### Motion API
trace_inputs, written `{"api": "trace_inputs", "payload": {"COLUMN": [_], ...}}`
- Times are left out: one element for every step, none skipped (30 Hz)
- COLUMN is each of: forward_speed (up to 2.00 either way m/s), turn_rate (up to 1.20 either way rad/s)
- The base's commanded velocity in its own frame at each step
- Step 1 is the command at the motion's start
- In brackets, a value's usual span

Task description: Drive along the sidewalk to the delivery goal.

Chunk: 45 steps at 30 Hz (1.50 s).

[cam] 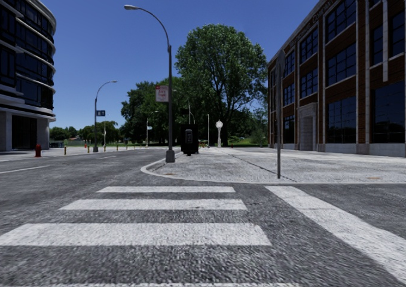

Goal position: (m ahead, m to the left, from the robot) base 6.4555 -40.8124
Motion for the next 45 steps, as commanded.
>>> {"api": "trace_inputs", "payload": {"forward_speed": [2.00,2.00,2.00,2.00,2.00,2.00,2.00,2.00,2.00,2.00,2.00,2.00,2.00,2.00,2.00,2.00,2.00,2.00,2.00,2.00,2.00,2.00,2.00,2.00,2.00,2.00,2.00,2.00,2.00,2.00,2.00,2.00,2.00,2.00,2.00,2.00,2.00,2.00,2.00,2.00,2.00,2.00,2.00,2.00,2.00], "turn_rate": [0.00,0.00,0.00,0.00,0.00,0.00,0.00,0.00,0.00,0.00,0.00,0.00,0.00,0.00,0.00,0.00,0.00,0.00,0.00,0.00,0.00,0.00,0.00,0.00,0.00,0.00,0.00,0.00,0.00,0.00,0.00,0.00,0.00,0.00,0.00,0.00,0.00,0.00,0.00,0.00,0.00,0.00,0.00,0.00,0.00]}}
